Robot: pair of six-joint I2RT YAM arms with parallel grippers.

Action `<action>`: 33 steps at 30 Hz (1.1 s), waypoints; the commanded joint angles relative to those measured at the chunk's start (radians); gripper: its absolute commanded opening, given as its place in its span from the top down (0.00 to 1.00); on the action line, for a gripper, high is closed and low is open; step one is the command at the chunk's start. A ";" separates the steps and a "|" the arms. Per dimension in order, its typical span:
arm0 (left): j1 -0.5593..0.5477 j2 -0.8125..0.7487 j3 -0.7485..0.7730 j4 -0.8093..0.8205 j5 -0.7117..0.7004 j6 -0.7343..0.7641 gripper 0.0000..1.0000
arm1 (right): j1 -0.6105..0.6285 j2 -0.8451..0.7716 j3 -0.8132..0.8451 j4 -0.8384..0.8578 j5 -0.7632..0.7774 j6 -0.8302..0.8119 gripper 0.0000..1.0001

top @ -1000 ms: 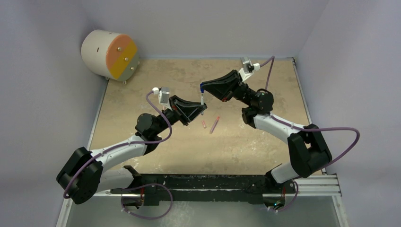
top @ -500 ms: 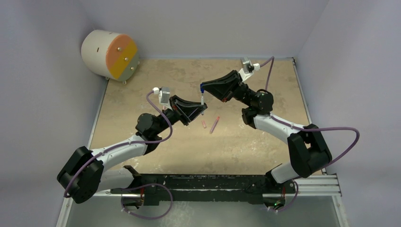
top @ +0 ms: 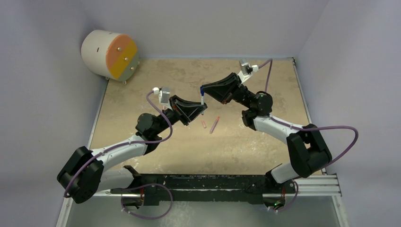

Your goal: Insert the pens into the pen caps

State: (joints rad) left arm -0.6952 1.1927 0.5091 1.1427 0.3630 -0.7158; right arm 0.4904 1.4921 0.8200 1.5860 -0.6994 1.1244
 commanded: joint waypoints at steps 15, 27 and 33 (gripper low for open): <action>-0.004 0.006 0.076 0.032 -0.050 0.064 1.00 | 0.000 -0.011 -0.045 0.253 0.012 0.034 1.00; -0.003 -0.038 0.151 -0.062 -0.099 0.151 1.00 | 0.002 0.023 -0.098 0.315 -0.018 0.066 1.00; -0.003 -0.058 0.195 -0.067 -0.081 0.169 1.00 | 0.003 0.063 -0.147 0.398 -0.037 0.128 1.00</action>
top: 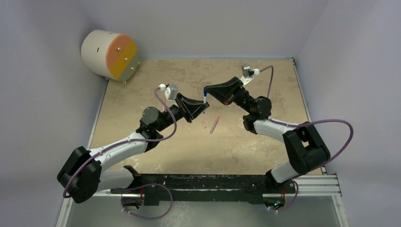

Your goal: Insert the pens into the pen caps

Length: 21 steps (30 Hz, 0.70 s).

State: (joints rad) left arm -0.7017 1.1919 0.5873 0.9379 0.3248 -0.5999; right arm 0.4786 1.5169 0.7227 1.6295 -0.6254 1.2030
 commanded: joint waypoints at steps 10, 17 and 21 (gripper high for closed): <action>0.004 -0.074 0.177 0.155 -0.068 0.065 1.00 | 0.014 0.053 -0.106 0.397 -0.148 0.054 1.00; 0.005 -0.071 0.208 0.167 -0.086 0.070 1.00 | 0.016 0.076 -0.129 0.419 -0.172 0.051 1.00; 0.011 -0.068 0.215 0.202 -0.107 0.051 1.00 | 0.019 0.078 -0.154 0.419 -0.186 0.033 1.00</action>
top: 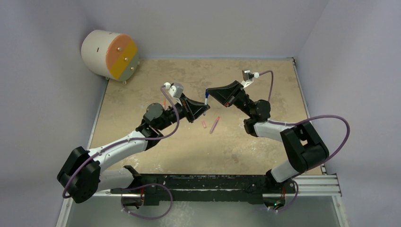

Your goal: Insert the pens into the pen caps

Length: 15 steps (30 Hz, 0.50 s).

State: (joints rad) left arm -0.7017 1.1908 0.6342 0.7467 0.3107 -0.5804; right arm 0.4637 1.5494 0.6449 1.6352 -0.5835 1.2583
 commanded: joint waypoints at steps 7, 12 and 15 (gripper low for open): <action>0.035 -0.055 0.175 0.439 -0.140 0.004 1.00 | 0.040 0.042 -0.106 0.414 -0.259 -0.066 1.00; 0.067 -0.043 0.191 0.476 -0.134 -0.050 1.00 | 0.047 0.049 -0.117 0.413 -0.307 -0.116 1.00; 0.075 -0.052 0.181 0.482 -0.139 -0.067 1.00 | 0.052 0.035 -0.139 0.385 -0.329 -0.184 1.00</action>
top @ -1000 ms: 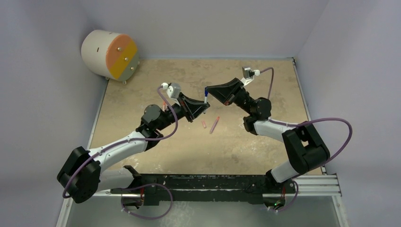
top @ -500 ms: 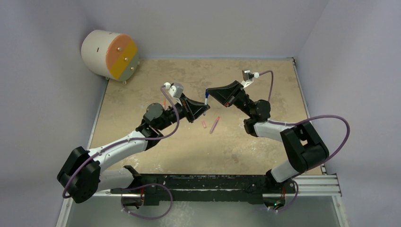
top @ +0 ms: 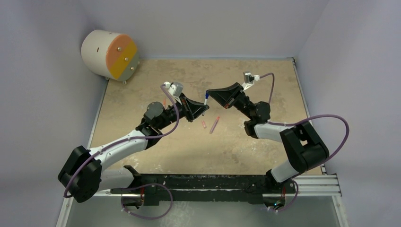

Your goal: Insert the pens into the pen caps

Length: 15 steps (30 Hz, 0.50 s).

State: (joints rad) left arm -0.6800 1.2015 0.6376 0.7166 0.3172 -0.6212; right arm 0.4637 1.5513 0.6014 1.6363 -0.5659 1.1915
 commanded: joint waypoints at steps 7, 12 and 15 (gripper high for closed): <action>0.059 -0.072 0.155 0.517 -0.164 -0.032 1.00 | 0.080 -0.064 -0.099 0.087 -0.364 -0.383 1.00; 0.060 -0.056 0.194 0.467 -0.088 -0.024 1.00 | 0.086 -0.106 -0.100 0.032 -0.354 -0.402 1.00; 0.059 -0.067 0.196 0.370 -0.021 0.007 1.00 | 0.079 -0.143 -0.087 0.064 -0.328 -0.356 0.78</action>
State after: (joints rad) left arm -0.6712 1.2022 0.6563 0.7647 0.4080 -0.6296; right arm 0.4870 1.4181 0.5690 1.6356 -0.5705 0.8642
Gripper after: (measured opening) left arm 0.058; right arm 0.063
